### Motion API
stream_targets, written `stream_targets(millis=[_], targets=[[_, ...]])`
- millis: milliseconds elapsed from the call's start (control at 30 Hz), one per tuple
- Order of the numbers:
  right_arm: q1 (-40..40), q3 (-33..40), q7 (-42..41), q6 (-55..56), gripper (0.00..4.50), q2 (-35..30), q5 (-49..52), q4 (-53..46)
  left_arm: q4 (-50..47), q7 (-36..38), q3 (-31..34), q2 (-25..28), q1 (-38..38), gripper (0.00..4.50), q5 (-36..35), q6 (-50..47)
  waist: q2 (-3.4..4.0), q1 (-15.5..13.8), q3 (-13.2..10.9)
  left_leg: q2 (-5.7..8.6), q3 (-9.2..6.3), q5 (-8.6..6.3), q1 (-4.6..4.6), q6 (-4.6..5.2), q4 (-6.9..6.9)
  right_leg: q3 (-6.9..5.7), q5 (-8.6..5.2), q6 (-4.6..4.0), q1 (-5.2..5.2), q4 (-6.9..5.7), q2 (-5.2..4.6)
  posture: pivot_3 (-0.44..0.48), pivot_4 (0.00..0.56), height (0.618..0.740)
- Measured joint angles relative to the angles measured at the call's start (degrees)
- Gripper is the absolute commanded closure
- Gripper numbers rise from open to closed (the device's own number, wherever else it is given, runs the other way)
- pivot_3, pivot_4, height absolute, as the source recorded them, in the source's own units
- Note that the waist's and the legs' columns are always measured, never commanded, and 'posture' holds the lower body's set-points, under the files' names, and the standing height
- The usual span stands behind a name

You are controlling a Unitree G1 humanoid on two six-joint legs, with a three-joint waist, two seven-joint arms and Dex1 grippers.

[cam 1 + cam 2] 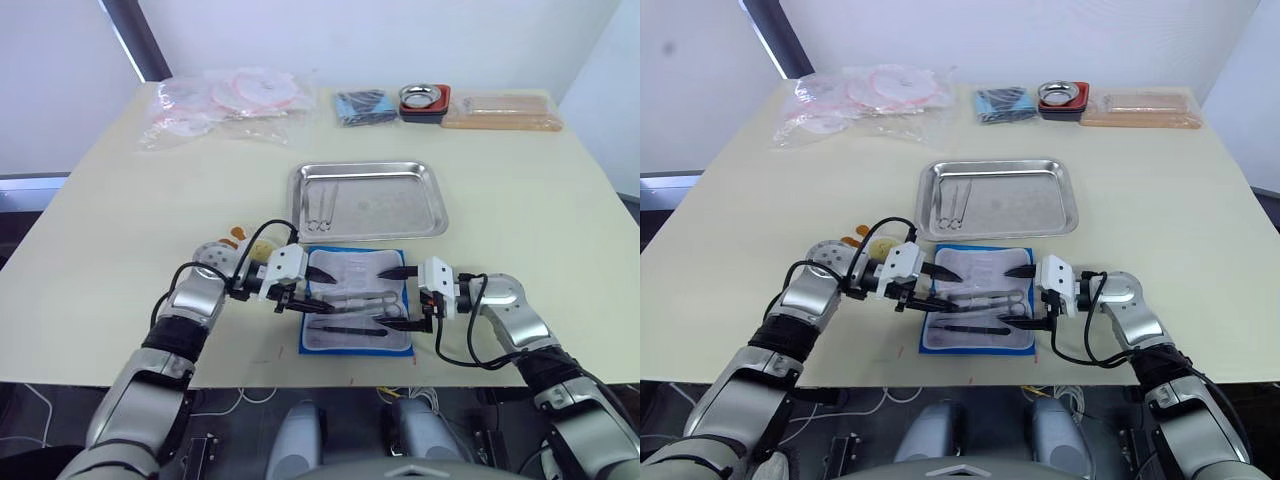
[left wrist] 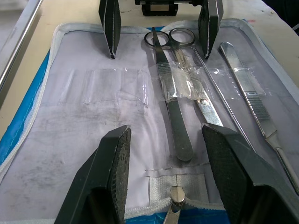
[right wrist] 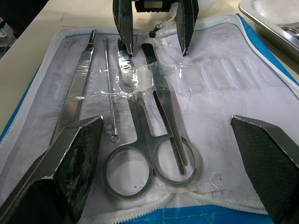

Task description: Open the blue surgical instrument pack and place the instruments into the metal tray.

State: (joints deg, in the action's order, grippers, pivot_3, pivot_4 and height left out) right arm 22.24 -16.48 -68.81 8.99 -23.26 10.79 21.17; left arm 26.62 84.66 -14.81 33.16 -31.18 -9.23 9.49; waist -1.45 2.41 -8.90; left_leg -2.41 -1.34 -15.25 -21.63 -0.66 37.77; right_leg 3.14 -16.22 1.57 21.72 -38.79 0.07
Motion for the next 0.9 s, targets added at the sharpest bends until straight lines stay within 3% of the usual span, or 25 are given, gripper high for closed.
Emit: stream_targets(millis=[133, 400, 900], targets=[[-0.19, 0.04, 0.25, 0.0, 0.0, 0.0, 0.0, -0.1, 0.79, 0.08, -0.2, -0.73, -0.22, 4.45, 0.12, 0.02, -0.02, -0.02, 0.05, 0.0, -0.01, 0.0, 0.01, 0.0, 0.0, -0.01, 0.0, 0.0, -0.01, 0.0, 0.0, 0.0, 0.15, 0.74], [-0.37, 0.07, 0.51, 0.0, 0.0, 0.01, 0.0, -0.23, 0.94, 0.2, -0.32, -0.8, -0.83, 4.45, 0.69, -0.31, -0.02, -0.03, 0.08, 0.0, -0.02, 0.0, 0.01, 0.0, 0.0, -0.02, 0.0, 0.0, -0.02, 0.0, 0.0, 0.0, 0.15, 0.74], [1.0, -0.74, -0.14, -0.04, 0.0, 0.29, 0.0, 1.05, -11.25, 1.98, -1.69, 6.05, -2.3, 4.45, 2.32, -13.44, -0.03, 0.28, 0.07, -0.07, -0.03, 0.0, 0.04, 0.0, 0.0, 0.04, -0.01, 0.0, 0.0, -0.01, 0.09, 0.0, 0.15, 0.74]])
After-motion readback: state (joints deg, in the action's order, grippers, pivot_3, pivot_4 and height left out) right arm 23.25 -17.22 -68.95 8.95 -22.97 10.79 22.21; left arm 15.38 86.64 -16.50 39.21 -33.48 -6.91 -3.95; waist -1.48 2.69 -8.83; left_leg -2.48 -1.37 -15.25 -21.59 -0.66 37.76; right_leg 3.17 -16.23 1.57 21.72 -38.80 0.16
